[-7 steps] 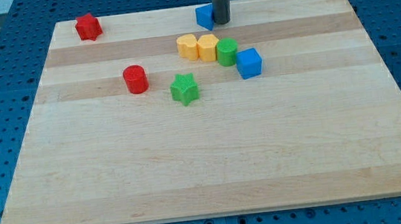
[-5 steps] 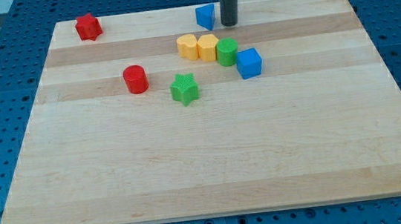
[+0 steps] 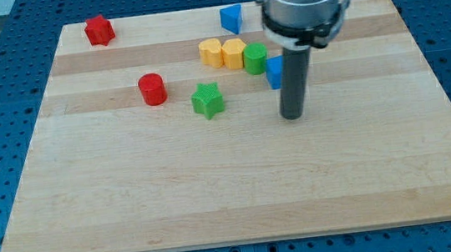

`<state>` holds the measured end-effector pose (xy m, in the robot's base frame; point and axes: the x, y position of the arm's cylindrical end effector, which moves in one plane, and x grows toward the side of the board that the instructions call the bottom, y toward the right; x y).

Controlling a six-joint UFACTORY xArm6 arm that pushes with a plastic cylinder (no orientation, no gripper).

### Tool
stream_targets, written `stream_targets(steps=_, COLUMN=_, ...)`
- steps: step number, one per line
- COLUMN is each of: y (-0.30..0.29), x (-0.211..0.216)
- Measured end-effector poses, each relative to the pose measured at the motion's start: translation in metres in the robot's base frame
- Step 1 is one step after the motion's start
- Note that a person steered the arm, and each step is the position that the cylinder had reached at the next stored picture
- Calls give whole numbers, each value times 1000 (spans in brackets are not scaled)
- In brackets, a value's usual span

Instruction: Place the blue cube horizontally to the blue triangle

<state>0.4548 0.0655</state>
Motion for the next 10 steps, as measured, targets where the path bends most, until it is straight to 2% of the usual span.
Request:
stream_targets(steps=1, y=-23, x=-27)
stream_targets(steps=3, y=-18, x=-58)
stream_targets(steps=5, y=42, x=-74)
stream_targets(steps=6, y=59, x=-95)
stream_targets(steps=7, y=64, x=-125)
stream_targets(steps=10, y=63, x=-169)
